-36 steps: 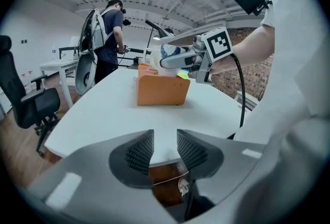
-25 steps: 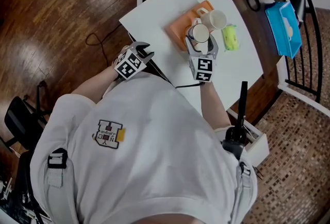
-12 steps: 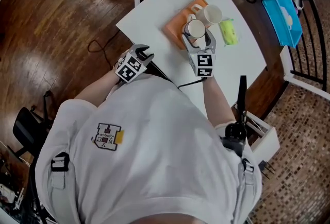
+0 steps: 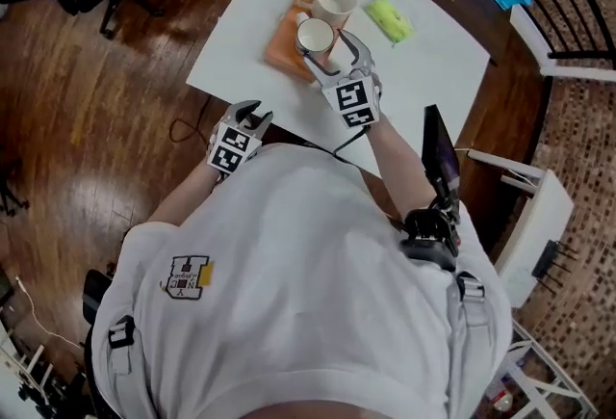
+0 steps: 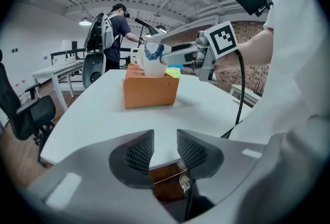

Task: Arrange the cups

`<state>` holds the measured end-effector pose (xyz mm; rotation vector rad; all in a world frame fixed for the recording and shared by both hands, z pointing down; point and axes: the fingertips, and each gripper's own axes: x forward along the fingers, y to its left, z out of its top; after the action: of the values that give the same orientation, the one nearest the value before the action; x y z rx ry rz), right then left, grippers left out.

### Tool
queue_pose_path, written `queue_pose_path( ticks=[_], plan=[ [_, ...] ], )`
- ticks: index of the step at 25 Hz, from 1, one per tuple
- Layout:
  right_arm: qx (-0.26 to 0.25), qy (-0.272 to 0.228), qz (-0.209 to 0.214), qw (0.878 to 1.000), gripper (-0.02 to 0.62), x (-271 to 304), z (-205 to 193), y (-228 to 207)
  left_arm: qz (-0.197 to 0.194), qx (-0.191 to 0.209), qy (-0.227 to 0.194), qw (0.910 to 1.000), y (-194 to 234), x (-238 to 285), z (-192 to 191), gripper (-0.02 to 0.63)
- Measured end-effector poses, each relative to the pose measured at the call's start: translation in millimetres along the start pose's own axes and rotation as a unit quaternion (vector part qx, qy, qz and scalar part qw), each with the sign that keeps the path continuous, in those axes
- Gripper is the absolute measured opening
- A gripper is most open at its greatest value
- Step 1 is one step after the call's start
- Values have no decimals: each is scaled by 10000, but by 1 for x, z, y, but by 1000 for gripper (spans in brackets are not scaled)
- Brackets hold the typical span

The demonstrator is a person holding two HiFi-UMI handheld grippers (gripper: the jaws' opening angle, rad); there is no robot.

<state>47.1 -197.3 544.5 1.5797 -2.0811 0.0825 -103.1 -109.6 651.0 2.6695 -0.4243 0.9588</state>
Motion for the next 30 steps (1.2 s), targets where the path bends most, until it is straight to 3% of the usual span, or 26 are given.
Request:
queue_pose_path(
  ticks=[5, 9, 17, 24, 30],
  plan=[
    [62, -141, -460, 9988, 322, -47, 4, -27, -260, 517, 188, 9981, -28, 10, 8, 137],
    [554, -40, -969, 9937, 287, -83, -10, -59, -538, 859, 324, 9943, -48, 26, 14, 137],
    [1334, 741, -1986, 9681, 134, -205, -113, -72, -1170, 1477, 550, 9805, -116, 62, 29, 137],
    [1692, 1634, -2229, 9460, 43, -261, -221, -38, -1316, 1809, 558, 9731, -154, 98, 43, 137],
    [1997, 1959, -2106, 9367, 8, -266, -259, -9, -1197, 1893, 667, 9723, -155, 111, 39, 137]
  ],
)
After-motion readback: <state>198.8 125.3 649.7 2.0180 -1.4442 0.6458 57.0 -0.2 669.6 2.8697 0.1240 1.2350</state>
